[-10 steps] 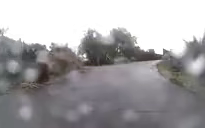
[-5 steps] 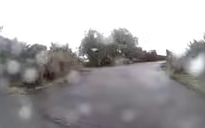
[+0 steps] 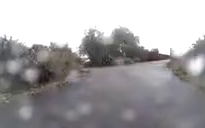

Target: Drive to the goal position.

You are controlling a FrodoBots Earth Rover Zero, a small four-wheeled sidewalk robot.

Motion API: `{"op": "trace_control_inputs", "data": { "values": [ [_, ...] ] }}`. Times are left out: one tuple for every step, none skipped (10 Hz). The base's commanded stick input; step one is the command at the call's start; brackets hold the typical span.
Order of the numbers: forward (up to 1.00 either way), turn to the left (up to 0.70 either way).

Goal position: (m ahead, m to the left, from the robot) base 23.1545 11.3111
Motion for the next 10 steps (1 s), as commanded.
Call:
{"op": "trace_control_inputs", "data": {
  "values": [
    [1.0,0.0],
    [1.0,0.0],
    [1.0,0.0],
    [1.0,0.0],
    [1.0,0.0],
    [1.0,0.0],
    [1.0,0.0],
    [1.0,0.0],
    [1.0,0.0],
    [1.0,0.0]
  ]
}}
